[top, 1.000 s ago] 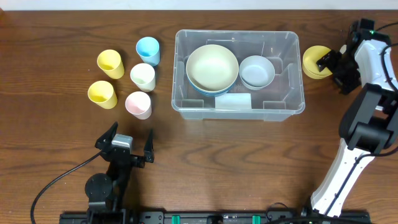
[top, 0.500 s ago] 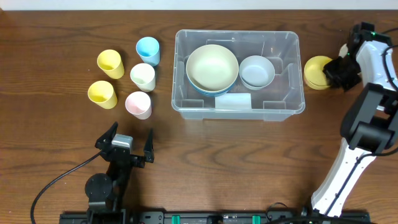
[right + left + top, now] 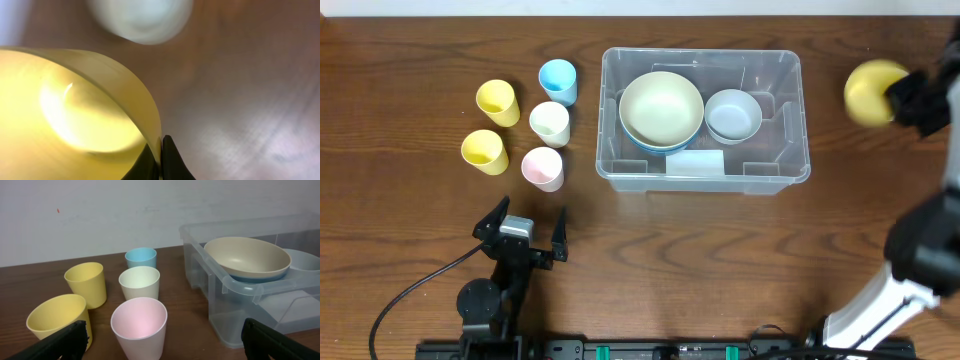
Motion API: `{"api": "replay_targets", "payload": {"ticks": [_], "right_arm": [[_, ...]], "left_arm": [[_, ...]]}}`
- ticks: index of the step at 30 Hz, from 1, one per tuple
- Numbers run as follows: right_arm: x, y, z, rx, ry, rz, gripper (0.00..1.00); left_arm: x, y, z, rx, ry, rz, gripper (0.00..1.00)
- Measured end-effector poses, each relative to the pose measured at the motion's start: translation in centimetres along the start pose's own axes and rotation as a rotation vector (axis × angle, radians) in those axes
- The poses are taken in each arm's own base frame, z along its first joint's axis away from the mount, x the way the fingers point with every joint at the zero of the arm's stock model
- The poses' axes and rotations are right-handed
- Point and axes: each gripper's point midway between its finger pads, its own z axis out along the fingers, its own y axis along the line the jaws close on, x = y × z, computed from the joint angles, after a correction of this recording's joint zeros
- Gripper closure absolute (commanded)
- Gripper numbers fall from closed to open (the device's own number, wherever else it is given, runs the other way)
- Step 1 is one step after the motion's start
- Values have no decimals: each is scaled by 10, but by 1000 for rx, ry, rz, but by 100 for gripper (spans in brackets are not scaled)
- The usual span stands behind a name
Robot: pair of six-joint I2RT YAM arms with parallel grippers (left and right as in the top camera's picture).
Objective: Pack container
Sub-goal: 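Carry the yellow bowl into the bin onto the grey bowl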
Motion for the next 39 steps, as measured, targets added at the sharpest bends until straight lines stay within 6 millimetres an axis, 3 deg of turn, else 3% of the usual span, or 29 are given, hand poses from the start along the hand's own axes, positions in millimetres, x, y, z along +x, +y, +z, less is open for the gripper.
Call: {"api": "replay_targets", "payload": {"ticks": [2,4,6,7,10,12,14,17,21,24,29,39], "right_arm": [[-9,26,-63,-149,-126,-34,99],[-5,51,-125,-288,-239,-82,99],[16,72,-178,-407,-306,-146,98],[35,85,-202,-467,-324,-194,97],[83,114,-224,-547,-303,-312,96],[109,130,-215,-533,-276,-379,96],[125,142,-191,-479,-245,-420,96],[141,156,-126,-345,-181,-466,96],[150,154,-49,-186,-101,-485,97],[155,151,-12,-121,-57,-488,97],[166,149,19,-89,12,-494,97],[190,142,53,-57,144,-492,96]], "left_arm": [[0,0,0,0,0,0,2],[0,0,0,0,0,0,2],[0,0,0,0,0,0,2],[0,0,0,0,0,0,2],[0,0,0,0,0,0,2],[0,0,0,0,0,0,2],[0,0,0,0,0,0,2],[0,0,0,0,0,0,2],[0,0,0,0,0,0,2],[0,0,0,0,0,0,2],[0,0,0,0,0,0,2],[0,0,0,0,0,0,2]]}}
